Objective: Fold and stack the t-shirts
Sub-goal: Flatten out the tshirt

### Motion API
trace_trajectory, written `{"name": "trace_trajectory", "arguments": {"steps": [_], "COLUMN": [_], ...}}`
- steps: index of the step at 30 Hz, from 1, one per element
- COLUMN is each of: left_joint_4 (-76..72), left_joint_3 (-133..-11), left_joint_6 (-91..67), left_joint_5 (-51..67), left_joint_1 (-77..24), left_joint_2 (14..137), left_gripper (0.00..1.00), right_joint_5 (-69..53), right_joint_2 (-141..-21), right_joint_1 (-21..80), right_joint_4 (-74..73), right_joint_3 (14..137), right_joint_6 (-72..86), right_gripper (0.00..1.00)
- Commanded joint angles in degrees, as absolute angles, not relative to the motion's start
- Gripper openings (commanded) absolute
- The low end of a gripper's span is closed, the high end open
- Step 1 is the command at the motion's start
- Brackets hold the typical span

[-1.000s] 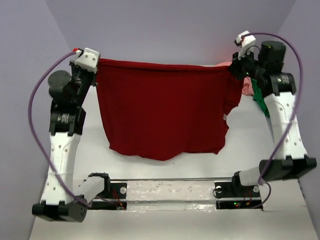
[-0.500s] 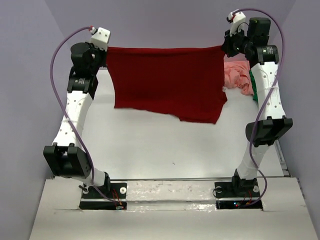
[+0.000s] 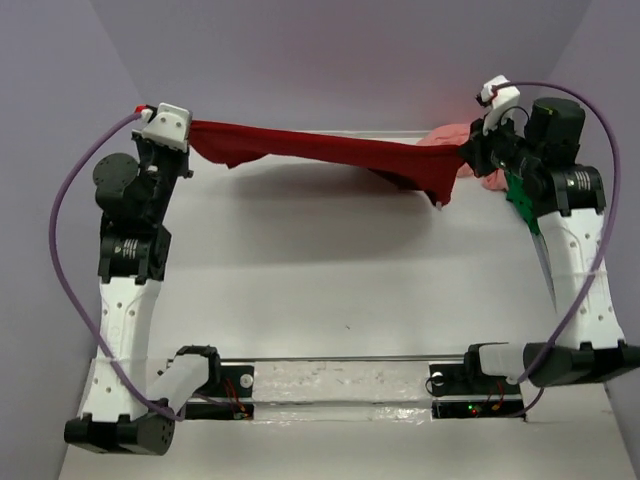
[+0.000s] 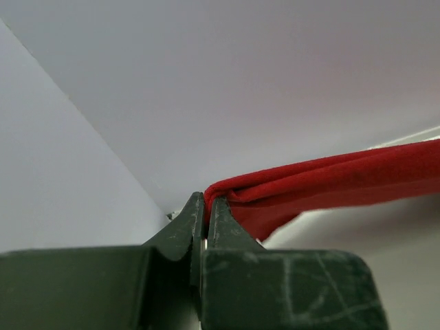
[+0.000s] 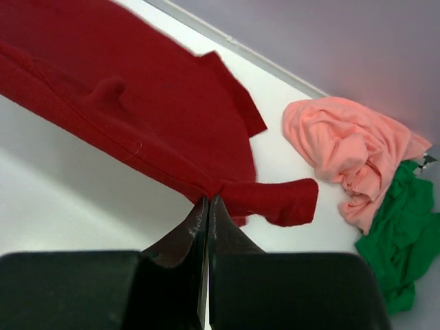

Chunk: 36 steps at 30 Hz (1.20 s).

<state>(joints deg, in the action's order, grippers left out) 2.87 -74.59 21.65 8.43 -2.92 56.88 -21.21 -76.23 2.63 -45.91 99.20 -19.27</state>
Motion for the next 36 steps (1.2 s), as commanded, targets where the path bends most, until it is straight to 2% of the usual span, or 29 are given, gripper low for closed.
{"name": "trace_trajectory", "arguments": {"steps": [1,5,10,13,16,22,28,29,30,31,32,33,35,36], "left_joint_4": [3.9,5.8,6.1,5.0,3.3,-6.0,-22.1,-23.9,-24.3,-24.3,-26.0,-27.2,-30.7,-32.0], "left_joint_3": [-75.8,-77.9,-81.1,-82.4,-82.1,-74.5,-66.1,-66.3,-66.9,-67.5,-67.3,-67.1,-65.8,-64.2], "left_joint_6": [21.5,20.1,19.8,20.7,22.7,26.3,28.4,29.5,30.6,31.4,34.1,35.3,39.1,42.3], "left_joint_5": [8.1,10.2,10.9,10.4,9.9,8.7,2.8,0.9,-2.9,-9.9,-13.4,-17.4,-24.2,-26.2], "left_joint_1": [-2.3,-0.8,-0.4,-0.4,-0.4,-0.4,-0.4,-0.4,-1.6,-2.4,-3.2,-4.1,-6.8,-7.6], "left_joint_2": [49.6,46.7,48.0,51.0,55.1,65.4,81.5,86.3,88.9,90.9,94.3,95.4,95.8,95.2], "left_gripper": [0.00,0.00,0.00,0.00,0.00,0.00,0.00,0.07,0.38,0.66,0.93,0.99,0.99,0.99], "right_joint_5": [-20.4,-19.4,-19.0,-19.5,-19.6,-19.8,-22.2,-23.2,-23.1,-22.9,-20.3,-19.4,-18.3,-18.2], "right_joint_2": [-62.2,-56.5,-60.6,-66.0,-70.9,-84.2,-103.7,-109.5,-112.5,-115.5,-120.3,-121.5,-122.0,-120.4], "right_joint_1": [1.8,1.8,1.8,1.8,1.8,1.8,1.8,1.8,1.8,1.8,2.4,2.4,2.4,2.4], "right_joint_4": [-43.8,-44.9,-45.5,-44.2,-40.2,-30.8,-28.8,-29.7,-31.1,-34.2,-35.5,-36.3,-37.1,-37.1], "right_joint_3": [98.1,100.6,110.2,111.3,107.2,98.0,107.4,109.4,111.9,117.2,119.6,121.0,120.2,118.9], "right_joint_6": [-18.9,-18.0,-18.1,-18.8,-19.9,-20.9,-20.7,-21.4,-21.6,-21.7,-22.1,-22.3,-23.1,-23.5], "right_gripper": [0.00,0.00,0.00,0.00,0.00,0.00,0.00,0.22,0.48,0.68,0.81,0.83,0.89,1.00]}}
